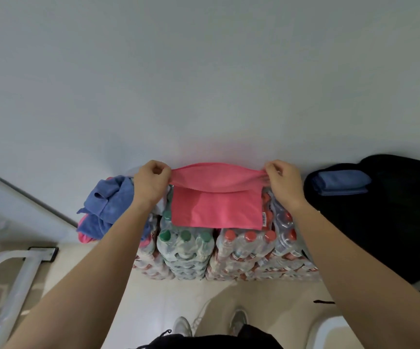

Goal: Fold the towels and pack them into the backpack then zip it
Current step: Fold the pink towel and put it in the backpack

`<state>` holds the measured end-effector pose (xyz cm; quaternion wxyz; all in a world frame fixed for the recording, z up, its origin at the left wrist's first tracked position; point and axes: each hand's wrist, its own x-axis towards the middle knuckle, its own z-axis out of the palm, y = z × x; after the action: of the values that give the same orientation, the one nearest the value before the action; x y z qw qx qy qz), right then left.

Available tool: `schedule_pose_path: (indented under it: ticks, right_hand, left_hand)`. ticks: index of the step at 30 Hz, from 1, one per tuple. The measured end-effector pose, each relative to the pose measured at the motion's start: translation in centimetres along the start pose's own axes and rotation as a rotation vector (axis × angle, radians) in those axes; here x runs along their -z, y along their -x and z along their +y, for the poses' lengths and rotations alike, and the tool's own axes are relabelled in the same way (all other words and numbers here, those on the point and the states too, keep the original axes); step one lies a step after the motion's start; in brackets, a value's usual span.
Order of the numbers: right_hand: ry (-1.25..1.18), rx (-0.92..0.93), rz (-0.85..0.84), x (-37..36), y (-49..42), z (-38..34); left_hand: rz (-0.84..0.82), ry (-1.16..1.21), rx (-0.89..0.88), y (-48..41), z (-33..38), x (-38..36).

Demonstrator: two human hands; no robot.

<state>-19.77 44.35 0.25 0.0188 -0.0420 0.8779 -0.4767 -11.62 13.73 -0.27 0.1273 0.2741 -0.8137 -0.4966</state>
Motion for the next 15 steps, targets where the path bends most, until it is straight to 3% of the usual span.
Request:
schedule_pose_path:
  ticks: [7, 11, 15]
  right_hand:
    - [0.061, -0.154, -0.007, -2.4, 2.1, 5.1]
    - [0.154, -0.193, 0.000, -2.7, 3.6, 5.3]
    - [0.088, -0.206, -0.026, -2.6, 1.9, 4.4]
  left_hand:
    - [0.009, -0.146, 0.116, 2.1, -4.4, -1.0]
    - [-0.039, -0.218, 0.127, 2.9, -5.3, -1.4]
    - [-0.061, -0.197, 0.117, 1.5, -4.5, -1.7]
